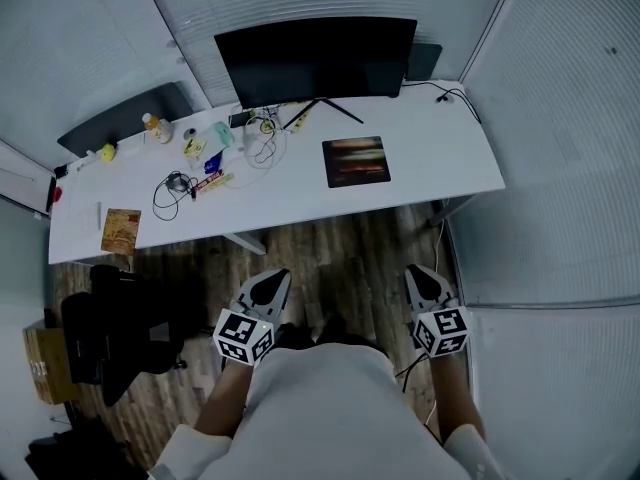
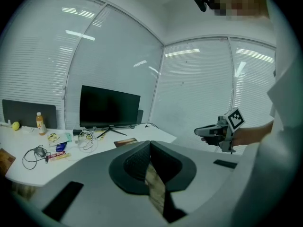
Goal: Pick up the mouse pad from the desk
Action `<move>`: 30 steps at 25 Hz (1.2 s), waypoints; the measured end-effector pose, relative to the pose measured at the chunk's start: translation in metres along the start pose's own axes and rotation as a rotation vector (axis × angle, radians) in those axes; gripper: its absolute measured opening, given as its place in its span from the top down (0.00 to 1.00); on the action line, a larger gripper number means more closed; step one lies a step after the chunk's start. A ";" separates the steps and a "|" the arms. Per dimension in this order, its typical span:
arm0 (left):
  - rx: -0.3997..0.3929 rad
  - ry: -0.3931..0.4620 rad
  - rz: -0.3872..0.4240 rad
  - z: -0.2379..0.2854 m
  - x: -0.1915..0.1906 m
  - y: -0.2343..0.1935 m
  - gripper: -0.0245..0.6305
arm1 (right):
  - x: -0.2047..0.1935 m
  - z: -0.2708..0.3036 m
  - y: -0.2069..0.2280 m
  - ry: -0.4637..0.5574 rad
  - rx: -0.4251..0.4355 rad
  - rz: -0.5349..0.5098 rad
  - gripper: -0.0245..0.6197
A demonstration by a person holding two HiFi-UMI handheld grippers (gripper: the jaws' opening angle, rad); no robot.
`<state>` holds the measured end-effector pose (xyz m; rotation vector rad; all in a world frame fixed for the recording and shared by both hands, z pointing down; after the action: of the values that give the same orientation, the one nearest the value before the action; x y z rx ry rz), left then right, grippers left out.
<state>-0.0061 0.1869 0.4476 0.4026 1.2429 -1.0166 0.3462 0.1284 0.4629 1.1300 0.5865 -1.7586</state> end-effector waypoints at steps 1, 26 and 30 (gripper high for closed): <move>0.001 -0.003 0.000 0.003 0.001 0.000 0.94 | 0.000 0.002 0.002 -0.002 0.002 0.000 0.90; -0.099 -0.043 0.003 0.095 0.040 -0.126 0.94 | 0.049 0.120 0.013 -0.089 -0.077 -0.038 0.90; -0.119 -0.055 -0.005 0.107 0.047 -0.158 0.94 | 0.064 0.146 0.008 -0.112 -0.088 -0.060 0.90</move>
<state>-0.0724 0.0047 0.4802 0.2777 1.2482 -0.9473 0.2806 -0.0168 0.4750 0.9557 0.6289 -1.8168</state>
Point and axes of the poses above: the fingertips, and each gripper's own axes: z forward along the fingers, y to its right, x out of its top, the point moved 10 cm from there along -z, backward along the fingers, and after that the axes turned 8 degrees about -x, right-handed, at the moved point
